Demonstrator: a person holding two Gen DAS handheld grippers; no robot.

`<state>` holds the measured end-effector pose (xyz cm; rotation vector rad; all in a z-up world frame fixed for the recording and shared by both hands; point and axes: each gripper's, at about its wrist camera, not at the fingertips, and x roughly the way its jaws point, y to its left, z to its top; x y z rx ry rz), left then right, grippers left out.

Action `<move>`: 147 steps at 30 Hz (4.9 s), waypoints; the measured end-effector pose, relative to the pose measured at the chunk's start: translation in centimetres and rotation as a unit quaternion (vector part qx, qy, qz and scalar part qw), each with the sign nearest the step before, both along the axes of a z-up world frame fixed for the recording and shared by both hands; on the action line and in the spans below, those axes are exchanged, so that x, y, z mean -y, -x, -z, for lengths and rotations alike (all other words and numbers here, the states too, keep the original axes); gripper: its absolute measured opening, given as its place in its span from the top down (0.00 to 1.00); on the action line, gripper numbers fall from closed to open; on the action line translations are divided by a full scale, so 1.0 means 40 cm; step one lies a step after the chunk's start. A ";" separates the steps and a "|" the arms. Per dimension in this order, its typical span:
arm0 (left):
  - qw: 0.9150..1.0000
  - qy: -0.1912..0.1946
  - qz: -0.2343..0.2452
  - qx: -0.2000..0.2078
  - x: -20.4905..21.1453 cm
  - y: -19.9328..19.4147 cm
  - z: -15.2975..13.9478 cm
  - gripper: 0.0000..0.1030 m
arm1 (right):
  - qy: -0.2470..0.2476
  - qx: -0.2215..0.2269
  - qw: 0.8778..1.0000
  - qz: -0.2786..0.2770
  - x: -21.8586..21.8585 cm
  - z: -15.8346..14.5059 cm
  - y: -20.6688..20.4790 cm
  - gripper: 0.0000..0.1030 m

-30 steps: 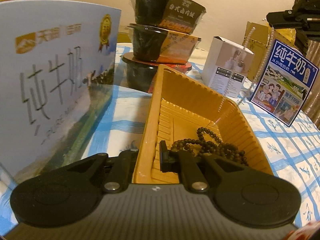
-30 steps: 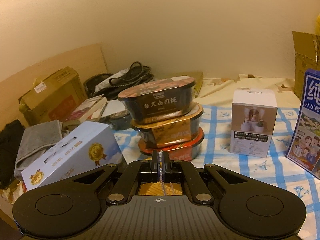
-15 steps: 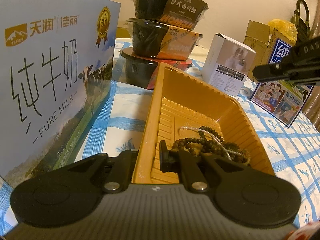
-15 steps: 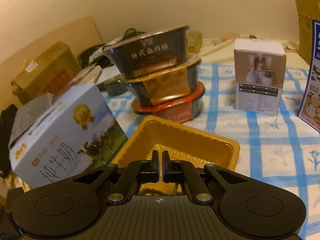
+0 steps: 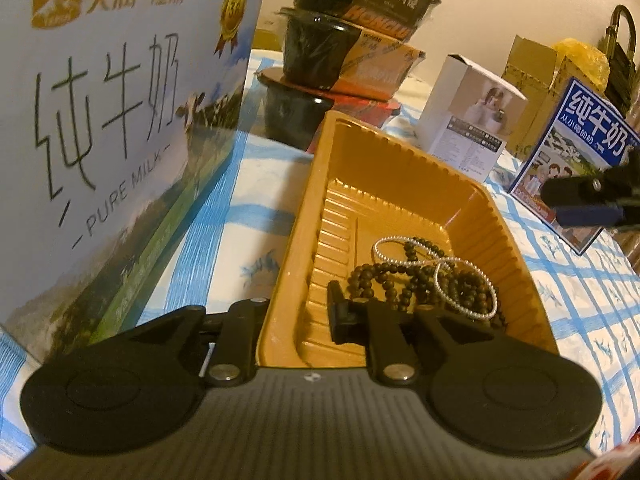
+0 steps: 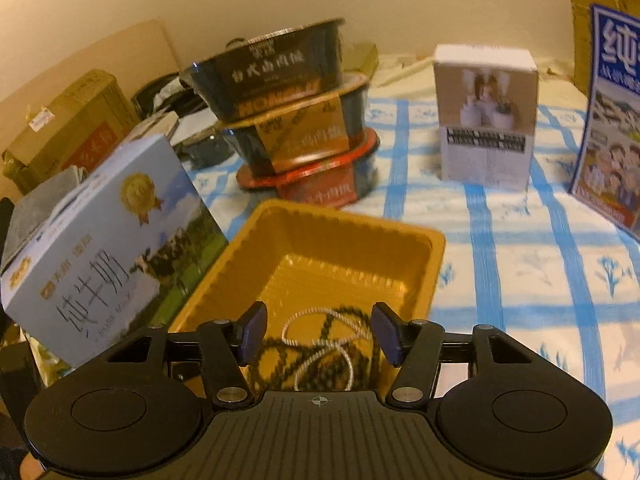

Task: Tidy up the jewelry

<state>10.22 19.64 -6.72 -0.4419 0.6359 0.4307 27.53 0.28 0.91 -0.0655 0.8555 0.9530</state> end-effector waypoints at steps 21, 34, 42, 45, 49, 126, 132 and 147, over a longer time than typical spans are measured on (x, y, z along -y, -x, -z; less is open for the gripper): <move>0.996 -0.062 0.057 0.016 0.107 0.134 -0.155 0.39 | 0.024 0.041 0.994 0.100 0.200 0.028 0.264 0.38; 0.980 -0.118 0.157 0.019 0.313 0.220 -0.226 0.08 | 0.007 0.042 0.979 0.197 0.344 -0.013 0.425 0.38; 0.978 -0.070 0.195 -0.034 0.342 0.224 -0.213 0.08 | 0.023 0.026 0.972 0.231 0.428 -0.002 0.477 0.38; 0.974 -0.073 0.208 -0.045 0.365 0.219 -0.209 0.08 | 0.019 0.013 0.969 0.244 0.457 0.007 0.492 0.38; 0.970 -0.059 0.227 -0.056 0.398 0.212 -0.197 0.09 | 0.009 -0.009 0.968 0.252 0.489 0.021 0.504 0.38; 0.970 -0.053 0.224 -0.076 0.441 0.229 -0.180 0.09 | 0.028 -0.005 0.975 0.219 0.490 0.050 0.538 0.38; 0.970 -0.052 0.224 -0.076 0.440 0.229 -0.180 0.09 | 0.028 -0.005 0.975 0.218 0.490 0.050 0.538 0.38; 0.970 -0.054 0.224 -0.076 0.440 0.229 -0.183 0.09 | 0.029 -0.004 0.975 0.219 0.488 0.049 0.540 0.38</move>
